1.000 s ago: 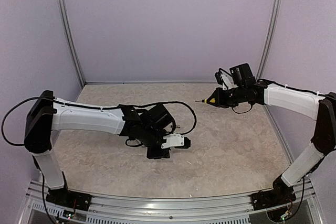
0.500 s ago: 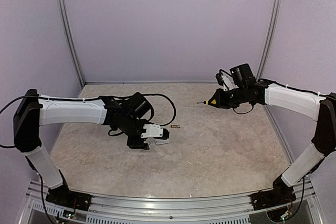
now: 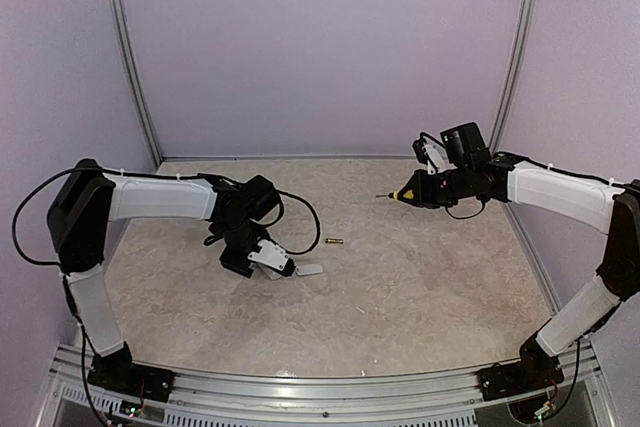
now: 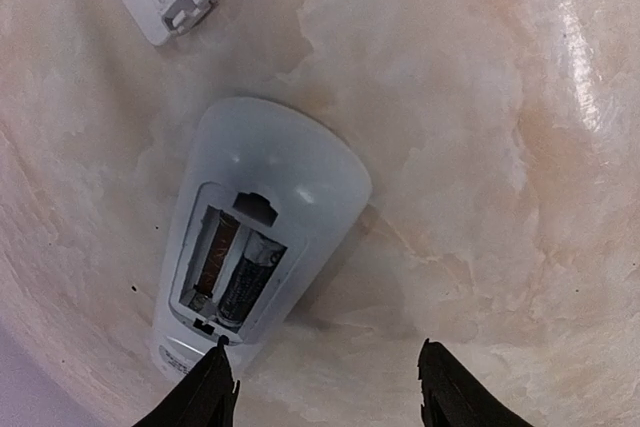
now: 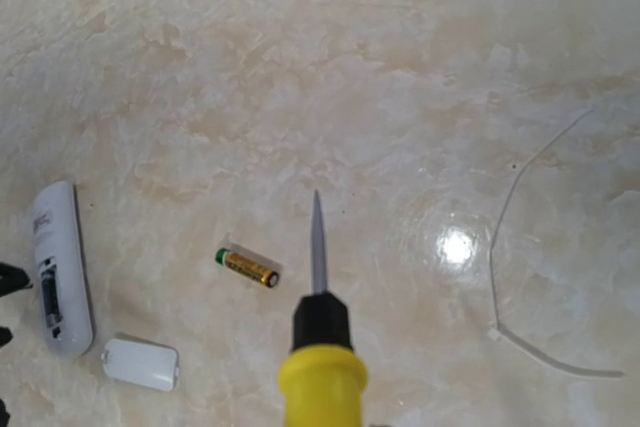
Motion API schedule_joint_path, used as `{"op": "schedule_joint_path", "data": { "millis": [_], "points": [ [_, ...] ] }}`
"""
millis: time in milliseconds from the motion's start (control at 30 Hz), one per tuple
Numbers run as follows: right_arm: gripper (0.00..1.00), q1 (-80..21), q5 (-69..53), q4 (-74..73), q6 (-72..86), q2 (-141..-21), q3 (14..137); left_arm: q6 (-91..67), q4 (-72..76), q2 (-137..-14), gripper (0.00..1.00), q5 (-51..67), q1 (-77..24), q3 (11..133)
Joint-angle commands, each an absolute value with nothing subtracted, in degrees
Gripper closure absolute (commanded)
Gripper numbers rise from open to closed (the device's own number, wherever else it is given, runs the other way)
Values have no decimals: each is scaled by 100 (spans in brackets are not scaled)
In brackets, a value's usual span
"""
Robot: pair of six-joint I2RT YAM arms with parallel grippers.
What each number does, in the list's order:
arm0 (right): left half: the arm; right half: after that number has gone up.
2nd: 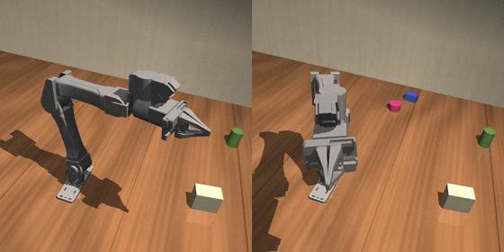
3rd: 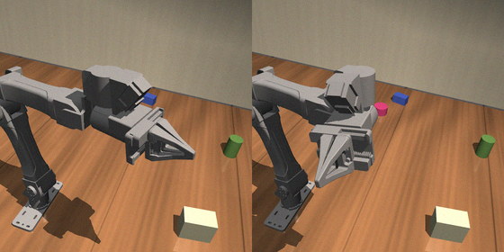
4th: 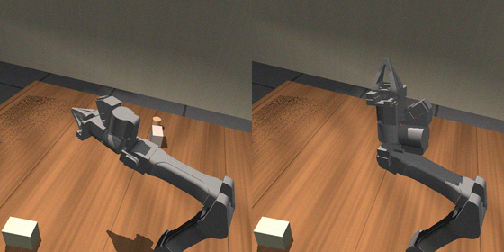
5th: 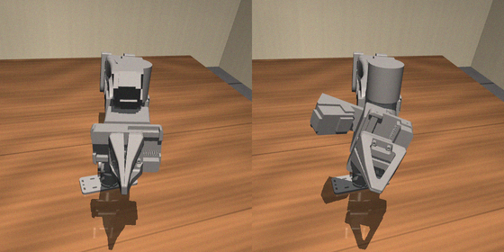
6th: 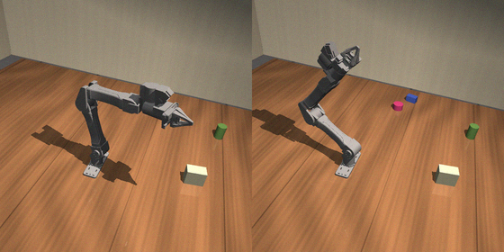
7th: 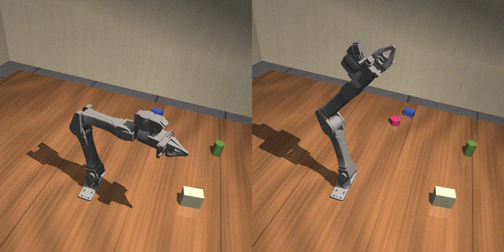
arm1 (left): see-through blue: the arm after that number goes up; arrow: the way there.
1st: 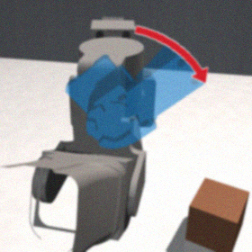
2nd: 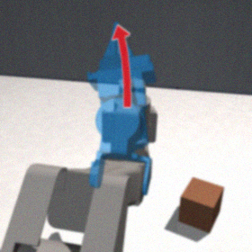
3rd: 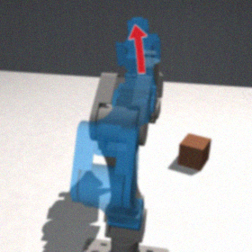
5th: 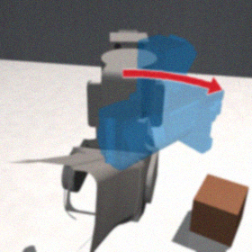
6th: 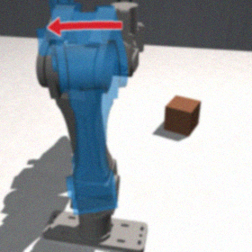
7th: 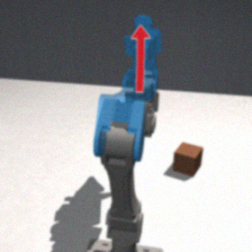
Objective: Unload the batteries from the remote control
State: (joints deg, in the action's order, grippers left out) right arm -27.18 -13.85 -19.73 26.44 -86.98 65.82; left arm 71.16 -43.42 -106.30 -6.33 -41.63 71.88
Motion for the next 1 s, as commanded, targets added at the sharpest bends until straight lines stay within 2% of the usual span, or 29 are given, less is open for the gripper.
{"op": "schedule_joint_path", "data": {
  "millis": [0, 767, 967],
  "points": [
    [100, -2666, -1477, -1810, 2661, -8553, 6371, 7586, -4459, -10881, 39, -800, -4129, 7668],
    [100, -2655, -1573, -1693, 2603, -8538, 6151, 8150, -4565, -11784, 40, -1228, -4165, 8327],
    [100, -2655, -1587, -1679, 2591, -8542, 6113, 8073, -4820, -12052, 46, -1276, -4156, 8472]
  ]
}}
